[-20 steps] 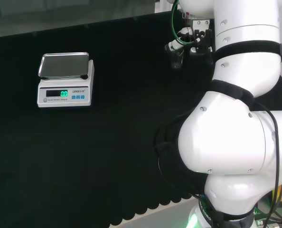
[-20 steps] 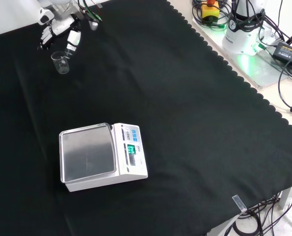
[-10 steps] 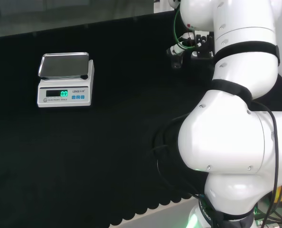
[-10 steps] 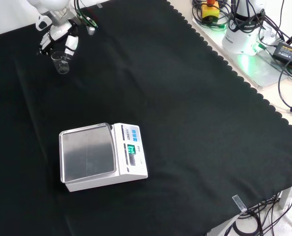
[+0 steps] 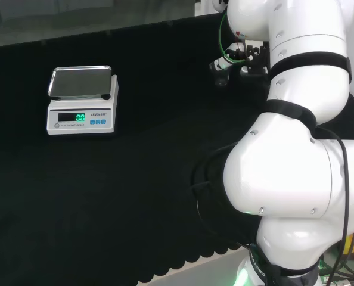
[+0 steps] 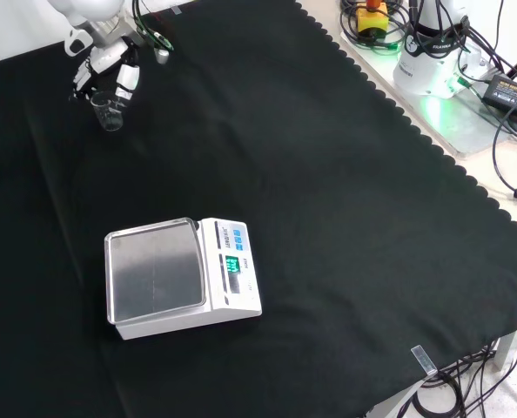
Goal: Pick up the beaker.
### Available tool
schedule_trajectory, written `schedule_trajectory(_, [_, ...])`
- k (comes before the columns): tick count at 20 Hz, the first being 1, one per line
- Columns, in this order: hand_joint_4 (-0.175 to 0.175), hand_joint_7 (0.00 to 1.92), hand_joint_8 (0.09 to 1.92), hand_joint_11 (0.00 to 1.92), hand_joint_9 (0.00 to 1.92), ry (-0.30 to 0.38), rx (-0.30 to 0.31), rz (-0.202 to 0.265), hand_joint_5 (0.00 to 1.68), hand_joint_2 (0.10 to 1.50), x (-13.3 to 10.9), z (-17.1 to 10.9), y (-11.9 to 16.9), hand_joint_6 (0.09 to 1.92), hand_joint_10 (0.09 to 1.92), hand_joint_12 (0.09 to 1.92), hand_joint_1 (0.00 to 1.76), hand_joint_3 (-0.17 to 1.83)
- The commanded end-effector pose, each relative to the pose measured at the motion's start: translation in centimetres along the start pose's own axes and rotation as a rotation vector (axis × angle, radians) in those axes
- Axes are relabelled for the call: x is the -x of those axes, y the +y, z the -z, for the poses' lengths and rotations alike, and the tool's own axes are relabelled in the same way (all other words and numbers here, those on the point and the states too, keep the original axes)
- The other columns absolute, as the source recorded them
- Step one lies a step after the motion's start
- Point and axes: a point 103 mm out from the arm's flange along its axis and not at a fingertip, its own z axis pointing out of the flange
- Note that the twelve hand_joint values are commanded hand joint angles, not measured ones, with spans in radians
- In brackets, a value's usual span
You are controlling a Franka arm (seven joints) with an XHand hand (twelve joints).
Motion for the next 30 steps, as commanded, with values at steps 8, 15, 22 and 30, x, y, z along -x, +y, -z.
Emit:
schedule_trajectory(8, [-0.075, 0.59, 0.83, 0.63, 0.86, -0.102, 0.274, -0.014, 0.6, 0.97, -1.8, -1.1, -0.2, 0.36, 0.65, 1.31, 0.67, 0.15])
schedule_trajectory(15, [-0.04, 0.83, 0.79, 0.75, 1.05, -0.115, 0.398, -0.036, 0.84, 0.92, -2.1, -1.3, -0.5, 0.63, 0.58, 1.26, 0.81, 0.24])
schedule_trajectory(22, [0.172, 1.33, 0.55, 0.87, 1.37, 0.008, 0.547, -0.02, 1.21, 0.96, -1.5, 3.6, -4.6, 0.64, 0.46, 1.21, 1.08, 0.11])
schedule_trajectory(30, [0.175, 1.66, 0.26, 0.98, 1.64, 0.141, 0.577, 0.071, 1.32, 0.59, -3.8, 10.6, -14.5, 0.63, 0.27, 1.15, 1.14, 0.75])
